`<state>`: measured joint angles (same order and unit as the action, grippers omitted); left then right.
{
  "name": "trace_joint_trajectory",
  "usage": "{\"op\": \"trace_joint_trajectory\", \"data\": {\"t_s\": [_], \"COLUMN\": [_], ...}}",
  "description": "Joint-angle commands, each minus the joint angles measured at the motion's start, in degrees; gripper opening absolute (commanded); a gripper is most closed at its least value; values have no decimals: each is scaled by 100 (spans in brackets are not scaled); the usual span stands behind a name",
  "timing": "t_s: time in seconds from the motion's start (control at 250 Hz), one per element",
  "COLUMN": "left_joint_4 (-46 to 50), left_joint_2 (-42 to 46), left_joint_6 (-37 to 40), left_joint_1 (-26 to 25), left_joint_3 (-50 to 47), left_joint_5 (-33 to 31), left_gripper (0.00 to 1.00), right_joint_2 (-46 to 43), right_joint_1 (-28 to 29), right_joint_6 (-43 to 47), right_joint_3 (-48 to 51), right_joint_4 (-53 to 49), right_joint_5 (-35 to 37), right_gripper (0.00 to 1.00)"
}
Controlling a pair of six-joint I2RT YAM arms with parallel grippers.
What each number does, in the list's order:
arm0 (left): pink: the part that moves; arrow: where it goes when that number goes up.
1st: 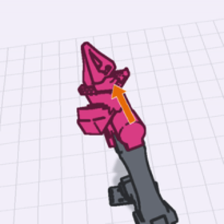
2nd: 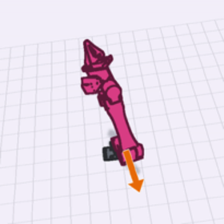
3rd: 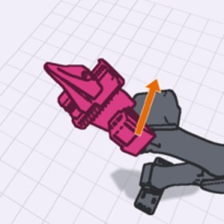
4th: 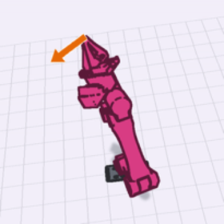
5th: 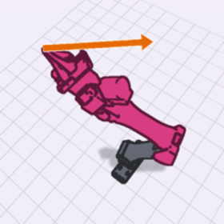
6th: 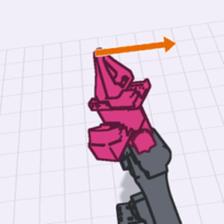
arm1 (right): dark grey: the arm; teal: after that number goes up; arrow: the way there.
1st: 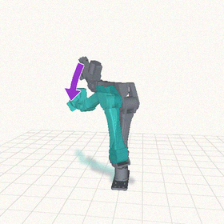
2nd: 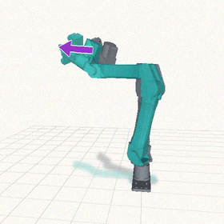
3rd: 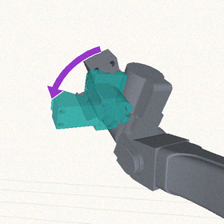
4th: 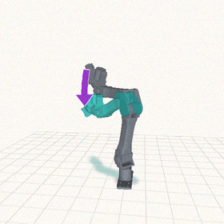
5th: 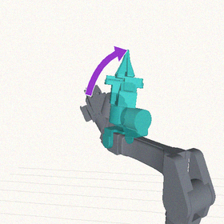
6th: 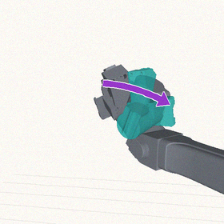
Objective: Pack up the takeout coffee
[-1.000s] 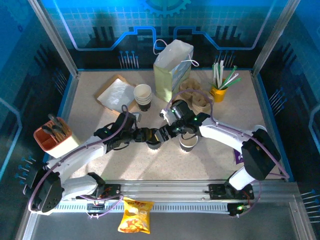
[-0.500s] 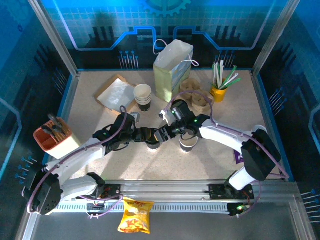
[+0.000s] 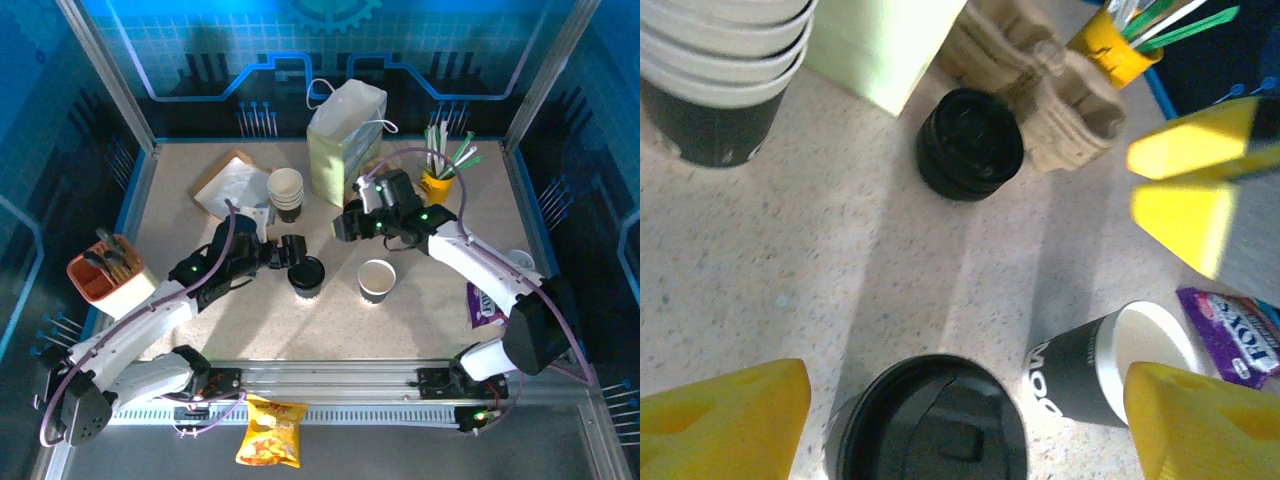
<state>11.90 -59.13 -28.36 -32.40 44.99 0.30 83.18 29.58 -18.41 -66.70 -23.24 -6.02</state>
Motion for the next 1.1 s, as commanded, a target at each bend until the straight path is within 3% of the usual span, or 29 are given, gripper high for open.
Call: {"op": "trace_joint_trajectory", "data": {"t_s": [0.0, 0.252, 0.444, 0.687, 1.095], "left_joint_4": [-42, 620, 629, 629, 523], "left_joint_2": [-206, -765, -704, -566, -453], "left_joint_6": [354, 802, 807, 799, 691], "left_joint_1": [32, 33, 32, 31, 32], "left_joint_3": [493, 1233, 1230, 1134, 932], "left_joint_5": [290, 546, 572, 538, 559], "left_gripper": [84, 85, 85, 85, 86], "right_joint_2": [246, 1373, 2300, 3099, 3438], "right_joint_1": [-117, -251, -306, -322, -307], "right_joint_6": [-28, 345, 408, 457, 665], "right_joint_3": [-225, -930, -1545, -2098, -2189], "right_joint_4": [-608, -693, -770, -813, -715], "right_joint_5": [1129, 2259, 2736, 2941, 3204], "right_gripper": [76, 74, 63, 46, 27]}}
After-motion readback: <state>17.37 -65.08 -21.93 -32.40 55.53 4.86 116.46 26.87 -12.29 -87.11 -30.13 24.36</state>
